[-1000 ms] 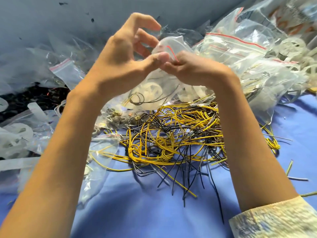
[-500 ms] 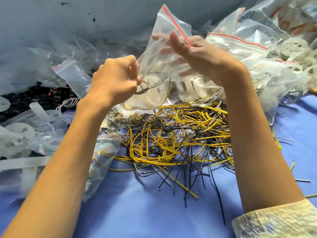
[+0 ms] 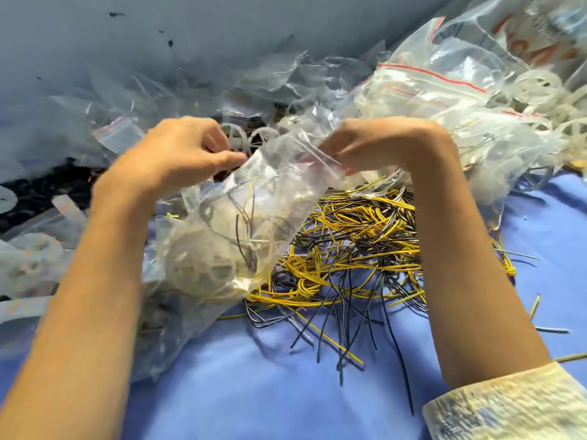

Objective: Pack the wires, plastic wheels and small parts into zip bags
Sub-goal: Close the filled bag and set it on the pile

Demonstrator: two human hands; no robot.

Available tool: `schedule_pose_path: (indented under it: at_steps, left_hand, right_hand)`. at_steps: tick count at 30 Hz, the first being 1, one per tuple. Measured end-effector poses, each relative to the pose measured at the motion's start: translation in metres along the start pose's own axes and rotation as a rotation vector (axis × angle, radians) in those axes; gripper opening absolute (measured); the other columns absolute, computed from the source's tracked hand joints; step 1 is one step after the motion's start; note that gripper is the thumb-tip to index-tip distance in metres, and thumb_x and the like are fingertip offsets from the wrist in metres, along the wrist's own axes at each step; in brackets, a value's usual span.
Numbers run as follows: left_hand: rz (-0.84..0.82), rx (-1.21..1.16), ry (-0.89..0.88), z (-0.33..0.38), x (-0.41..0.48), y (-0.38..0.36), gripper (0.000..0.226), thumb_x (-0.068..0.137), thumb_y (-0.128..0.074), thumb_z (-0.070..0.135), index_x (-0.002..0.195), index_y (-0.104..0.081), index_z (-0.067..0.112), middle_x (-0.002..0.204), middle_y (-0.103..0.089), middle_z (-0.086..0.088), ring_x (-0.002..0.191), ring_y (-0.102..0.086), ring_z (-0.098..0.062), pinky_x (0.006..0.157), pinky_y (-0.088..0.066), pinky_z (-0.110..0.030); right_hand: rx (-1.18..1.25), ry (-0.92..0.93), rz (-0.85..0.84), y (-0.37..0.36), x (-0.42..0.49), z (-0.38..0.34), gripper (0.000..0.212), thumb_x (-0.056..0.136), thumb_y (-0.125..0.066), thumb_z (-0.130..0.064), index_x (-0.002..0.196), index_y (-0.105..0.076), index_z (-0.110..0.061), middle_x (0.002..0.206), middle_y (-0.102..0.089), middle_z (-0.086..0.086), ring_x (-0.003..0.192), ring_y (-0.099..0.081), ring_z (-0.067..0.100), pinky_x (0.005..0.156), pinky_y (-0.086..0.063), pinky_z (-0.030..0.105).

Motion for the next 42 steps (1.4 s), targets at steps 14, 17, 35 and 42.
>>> schedule_pose_path:
  at_steps: [14,17,35,42]
  left_hand:
    - [-0.125,0.05,0.326,-0.072,0.002,-0.043,0.036,0.081,-0.066,0.025,0.116,-0.058,0.031,0.076,-0.066,0.003,0.063,-0.064,-0.01,0.063,-0.048,-0.027]
    - [-0.097,0.101,0.303,-0.074,0.003,-0.046,0.008,0.085,-0.061,0.022,0.092,-0.064,0.024,0.081,-0.069,-0.003,0.062,-0.058,-0.014,0.055,-0.039,-0.025]
    - [0.465,-0.326,-0.014,0.017,-0.011,0.033,0.012,0.091,-0.053,0.029,0.096,-0.053,0.018,0.087,-0.066,-0.004,0.086,-0.067,-0.028,0.082,-0.052,-0.041]
    - [0.328,-0.646,-0.171,0.055,-0.016,0.03,0.018,0.091,-0.057,0.02,0.078,-0.048,0.028,0.078,-0.064,0.001,0.073,-0.069,-0.014,0.073,-0.058,-0.04]
  right_hand:
    - [0.04,-0.001,0.088,0.002,0.007,-0.014,0.038,0.097,-0.045,-0.04,0.109,-0.065,-0.01,0.109,-0.067,0.012,0.092,-0.066,0.018,0.064,-0.051,0.021]
    - [-0.079,0.038,0.028,-0.006,0.006,-0.022,0.031,0.096,-0.05,-0.038,0.097,-0.068,-0.013,0.084,-0.066,0.004,0.062,-0.052,0.003,0.052,-0.038,0.017]
    - [-0.003,0.003,0.209,0.003,0.018,-0.02,0.054,0.086,-0.056,-0.056,0.125,-0.046,-0.021,0.123,-0.051,-0.001,0.111,-0.049,0.013,0.086,-0.04,0.028]
    - [0.09,0.135,0.309,0.008,0.017,-0.039,0.096,0.083,-0.06,-0.057,0.152,-0.005,-0.021,0.149,-0.039,0.005,0.128,-0.043,0.012,0.091,-0.03,0.009]
Point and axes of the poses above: each hand's wrist, its own x-axis towards the middle knuckle, its own y-axis out of the back of the hand, z = x × y, the point moved 9 cm from there along x, towards the middle knuckle
